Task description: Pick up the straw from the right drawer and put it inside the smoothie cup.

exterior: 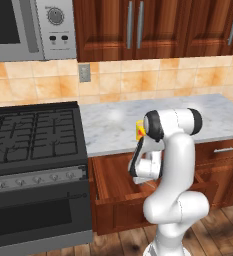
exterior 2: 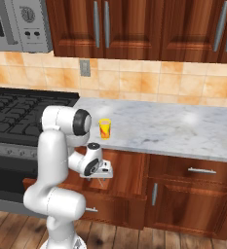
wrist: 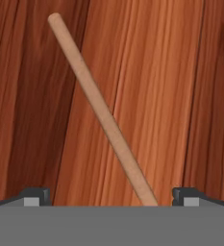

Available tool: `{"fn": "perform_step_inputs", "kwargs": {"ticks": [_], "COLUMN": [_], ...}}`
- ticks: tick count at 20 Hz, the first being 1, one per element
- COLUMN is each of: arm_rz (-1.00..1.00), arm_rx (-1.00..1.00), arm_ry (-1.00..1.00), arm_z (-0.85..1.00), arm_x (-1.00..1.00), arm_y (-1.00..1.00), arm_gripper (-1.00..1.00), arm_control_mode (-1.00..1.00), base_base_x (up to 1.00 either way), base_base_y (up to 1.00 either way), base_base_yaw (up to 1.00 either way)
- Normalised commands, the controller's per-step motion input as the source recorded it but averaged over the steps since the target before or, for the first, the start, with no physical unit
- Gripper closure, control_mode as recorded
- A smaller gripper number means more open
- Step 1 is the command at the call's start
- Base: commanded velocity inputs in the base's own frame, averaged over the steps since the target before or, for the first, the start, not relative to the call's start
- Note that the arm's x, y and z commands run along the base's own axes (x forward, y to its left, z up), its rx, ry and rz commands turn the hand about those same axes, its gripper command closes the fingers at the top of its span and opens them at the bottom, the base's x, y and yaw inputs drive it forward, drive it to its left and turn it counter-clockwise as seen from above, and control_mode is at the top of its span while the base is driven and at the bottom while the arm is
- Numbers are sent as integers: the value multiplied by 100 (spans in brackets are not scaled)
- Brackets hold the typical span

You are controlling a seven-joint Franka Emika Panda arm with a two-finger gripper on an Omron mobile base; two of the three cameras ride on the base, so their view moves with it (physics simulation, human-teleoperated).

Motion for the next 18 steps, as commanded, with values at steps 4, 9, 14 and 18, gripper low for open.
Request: {"fn": "perform_step_inputs", "kwargs": {"ticks": [4, 9, 14, 18], "arm_rz": [0, 0, 0, 0], "arm_rx": [0, 0, 0, 0], "arm_ry": [0, 0, 0, -1], "arm_z": [-25, -22, -23, -27], "arm_x": [28, 32, 26, 10], "arm_y": [1, 4, 3, 0], "arm_gripper": [-100, -100, -100, -100], "arm_control_mode": [-100, -100, -100, -100], "base_base_x": [0, 0, 0, 0], "base_base_y": [0, 0, 0, 0], "base_base_yaw": [0, 0, 0, 0]}}
